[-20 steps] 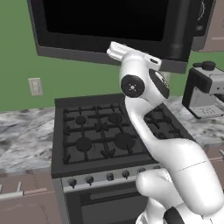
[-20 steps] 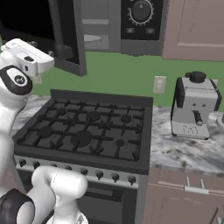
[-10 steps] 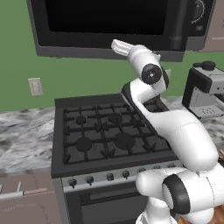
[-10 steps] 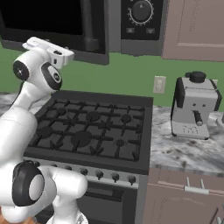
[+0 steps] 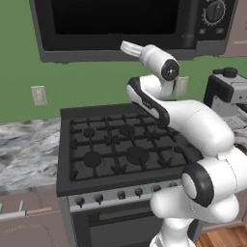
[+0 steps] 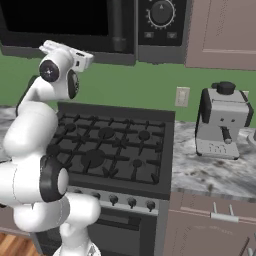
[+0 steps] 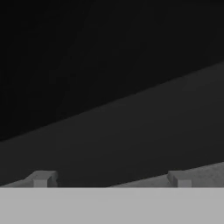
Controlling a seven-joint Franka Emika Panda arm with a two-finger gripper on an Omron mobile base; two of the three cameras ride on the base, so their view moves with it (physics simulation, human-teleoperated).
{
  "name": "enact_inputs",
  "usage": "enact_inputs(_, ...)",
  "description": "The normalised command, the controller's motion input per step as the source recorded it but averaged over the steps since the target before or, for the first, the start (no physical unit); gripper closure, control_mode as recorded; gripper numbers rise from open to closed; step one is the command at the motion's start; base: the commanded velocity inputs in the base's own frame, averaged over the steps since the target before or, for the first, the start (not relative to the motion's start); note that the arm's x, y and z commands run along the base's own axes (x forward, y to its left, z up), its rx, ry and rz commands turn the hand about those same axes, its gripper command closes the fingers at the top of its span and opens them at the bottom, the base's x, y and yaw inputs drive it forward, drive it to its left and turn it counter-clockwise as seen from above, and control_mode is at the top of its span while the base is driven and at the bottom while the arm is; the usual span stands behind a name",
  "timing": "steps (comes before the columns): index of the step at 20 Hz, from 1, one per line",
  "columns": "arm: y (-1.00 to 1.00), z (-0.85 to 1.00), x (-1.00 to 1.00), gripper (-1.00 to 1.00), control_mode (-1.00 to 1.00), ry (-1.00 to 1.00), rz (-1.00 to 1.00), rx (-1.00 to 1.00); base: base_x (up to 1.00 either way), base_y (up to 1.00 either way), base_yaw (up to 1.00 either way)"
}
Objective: Close the microwave door.
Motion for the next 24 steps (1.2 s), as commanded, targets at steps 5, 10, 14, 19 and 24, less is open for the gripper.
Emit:
enact_inputs(5, 0.00, 0.40, 0.19, -1.00, -1.00, 0.13, 0.03, -0.02, 0.00, 0.00, 0.00)
enact_inputs(10, 0.00, 0.16, 0.27, -1.00, -1.00, 0.11, 0.00, 0.00, 0.00, 0.00, 0.00)
enact_inputs(14, 0.00, 0.00, 0.32, -1.00, -1.00, 0.05, 0.00, 0.00, 0.00, 0.00, 0.00)
enact_inputs(19, 0.00, 0.00, 0.41, -1.00, -1.00, 0.05, -0.01, 0.00, 0.00, 0.00, 0.00)
enact_inputs(24, 0.00, 0.00, 0.41, -1.00, -1.00, 0.03, 0.00, 0.00, 0.00, 0.00, 0.00)
